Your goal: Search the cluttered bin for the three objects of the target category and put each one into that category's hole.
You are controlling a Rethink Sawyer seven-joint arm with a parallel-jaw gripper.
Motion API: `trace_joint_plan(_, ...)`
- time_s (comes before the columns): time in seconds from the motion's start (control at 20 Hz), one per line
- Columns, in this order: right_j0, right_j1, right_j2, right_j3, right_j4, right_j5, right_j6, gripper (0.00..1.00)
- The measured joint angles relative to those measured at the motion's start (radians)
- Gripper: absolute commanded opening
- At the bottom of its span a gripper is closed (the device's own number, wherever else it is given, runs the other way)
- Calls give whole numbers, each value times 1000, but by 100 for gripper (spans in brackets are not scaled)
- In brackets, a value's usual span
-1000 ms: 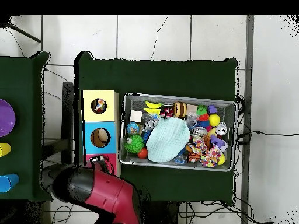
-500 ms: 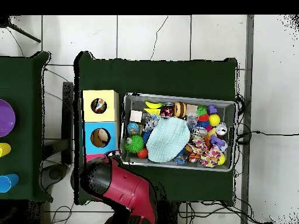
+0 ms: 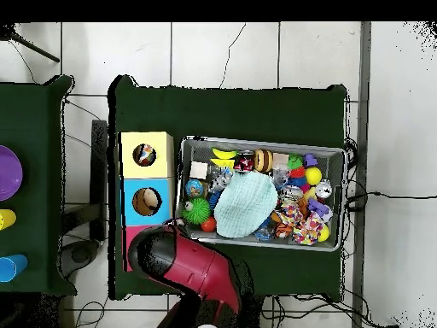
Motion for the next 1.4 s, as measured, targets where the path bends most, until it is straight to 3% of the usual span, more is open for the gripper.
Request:
trace_joint_plan(0.9, -136, 45, 97, -17, -113, -44, 0, 100)
trace_joint_plan(1.4, -160, 56, 129, -70, -162, -42, 0, 100)
